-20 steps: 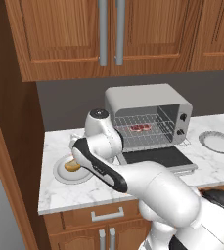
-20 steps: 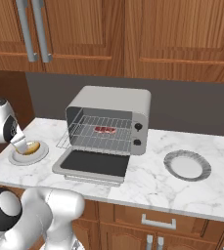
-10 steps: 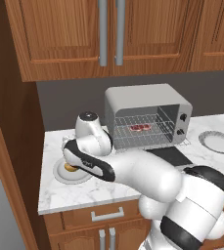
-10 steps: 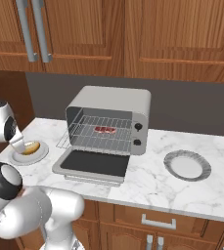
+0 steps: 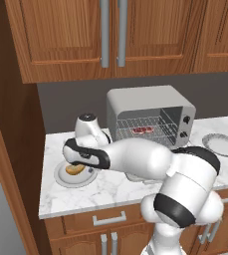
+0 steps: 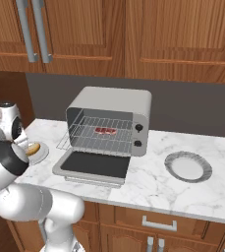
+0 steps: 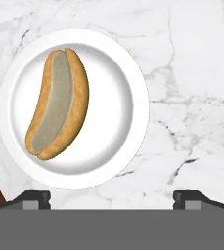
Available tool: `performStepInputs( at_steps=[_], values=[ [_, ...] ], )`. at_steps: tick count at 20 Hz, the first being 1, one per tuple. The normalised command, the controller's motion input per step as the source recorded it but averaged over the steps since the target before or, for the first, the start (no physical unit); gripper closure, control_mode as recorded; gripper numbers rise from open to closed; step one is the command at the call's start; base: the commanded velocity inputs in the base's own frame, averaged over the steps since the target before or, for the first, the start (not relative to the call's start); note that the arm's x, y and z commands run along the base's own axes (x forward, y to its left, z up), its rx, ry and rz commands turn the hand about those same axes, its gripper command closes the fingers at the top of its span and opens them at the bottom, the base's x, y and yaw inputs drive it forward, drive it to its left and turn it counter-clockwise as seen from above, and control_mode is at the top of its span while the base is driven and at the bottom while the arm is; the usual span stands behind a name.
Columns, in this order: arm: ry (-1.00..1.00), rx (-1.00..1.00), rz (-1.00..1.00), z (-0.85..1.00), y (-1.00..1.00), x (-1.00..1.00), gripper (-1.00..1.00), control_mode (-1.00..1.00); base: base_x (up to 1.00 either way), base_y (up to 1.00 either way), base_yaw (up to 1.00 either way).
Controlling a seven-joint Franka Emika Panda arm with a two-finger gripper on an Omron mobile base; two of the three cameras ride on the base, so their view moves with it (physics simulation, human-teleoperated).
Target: Open the toaster oven door. Place the hotdog bun on the top rack in the toaster oven and place the steak on the bottom rack.
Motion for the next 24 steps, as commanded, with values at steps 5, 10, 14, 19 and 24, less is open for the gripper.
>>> performStepInputs(
  at_steps=[5, 10, 14, 19, 24],
  values=[
    [0.02, 0.00, -0.03, -0.19, 0.09, 0.18, -1.00, -1.00, 0.00, 0.00, 0.00],
    [0.01, 0.00, -0.04, -0.19, 0.11, 0.14, -1.00, -1.00, 0.00, 0.00, 0.00],
    [0.00, 0.00, -0.05, -0.19, 0.11, 0.09, -1.00, -1.00, 0.00, 0.00, 0.00],
    [0.00, 0.00, -0.05, -0.13, 0.07, 0.15, -1.00, -1.00, 0.00, 0.00, 0.00],
    [0.00, 0.00, -0.05, -0.06, 0.00, 0.18, -1.00, -1.00, 0.00, 0.00, 0.00]
  ],
)
